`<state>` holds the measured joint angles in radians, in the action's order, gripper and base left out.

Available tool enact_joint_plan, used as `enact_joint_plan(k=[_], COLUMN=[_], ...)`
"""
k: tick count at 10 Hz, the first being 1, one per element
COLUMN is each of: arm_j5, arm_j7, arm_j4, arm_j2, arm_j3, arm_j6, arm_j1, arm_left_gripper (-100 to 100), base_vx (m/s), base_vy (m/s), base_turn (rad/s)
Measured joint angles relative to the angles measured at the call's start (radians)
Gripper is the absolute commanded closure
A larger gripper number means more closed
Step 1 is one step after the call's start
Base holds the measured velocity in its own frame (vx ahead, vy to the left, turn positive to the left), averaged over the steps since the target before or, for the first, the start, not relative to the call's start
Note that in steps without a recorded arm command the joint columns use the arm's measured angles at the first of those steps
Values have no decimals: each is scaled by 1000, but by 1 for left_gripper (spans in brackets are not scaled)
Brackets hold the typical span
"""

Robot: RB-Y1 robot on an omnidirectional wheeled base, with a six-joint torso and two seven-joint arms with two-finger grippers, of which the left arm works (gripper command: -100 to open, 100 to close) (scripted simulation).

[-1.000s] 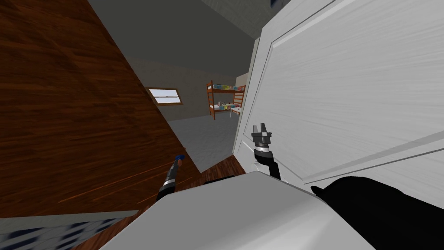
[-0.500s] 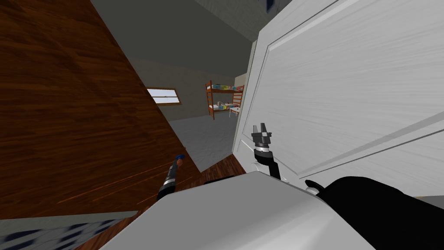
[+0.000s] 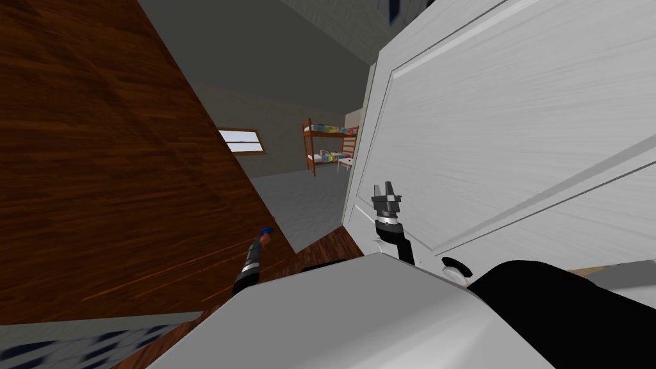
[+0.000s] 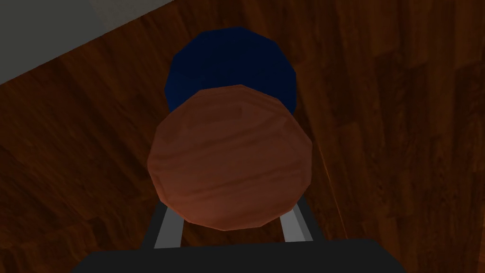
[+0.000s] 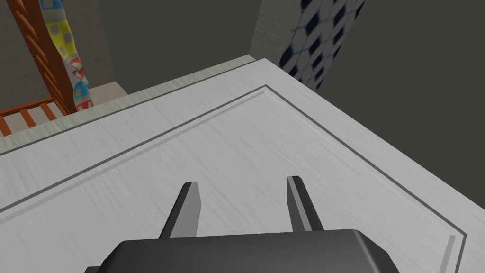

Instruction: Pull the door open

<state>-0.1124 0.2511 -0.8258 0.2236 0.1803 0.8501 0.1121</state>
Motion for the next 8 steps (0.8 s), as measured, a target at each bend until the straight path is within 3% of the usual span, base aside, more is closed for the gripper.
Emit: enact_joint_plan(k=[2,3,6,7,8], arm_j5=[-25,-37,-64,-77,-83], arm_j7=[-51,-72,-142,-164,-182], arm_j4=[16,-15,5,-28,-11], arm_j2=[3,-2,11,6,8], arm_j3=[-11,-17,-30,-35,-38], arm_j6=[9,-8,-8,-25,-19], arm_j1=[-9,6,-6,10,1], arm_left_gripper=[100,100,100,100,100], base_vx=[-55,-46,-39,-43,-45], base_vy=[22,11,8,21,15], base_turn=[-34,-26,-46,-46,-68])
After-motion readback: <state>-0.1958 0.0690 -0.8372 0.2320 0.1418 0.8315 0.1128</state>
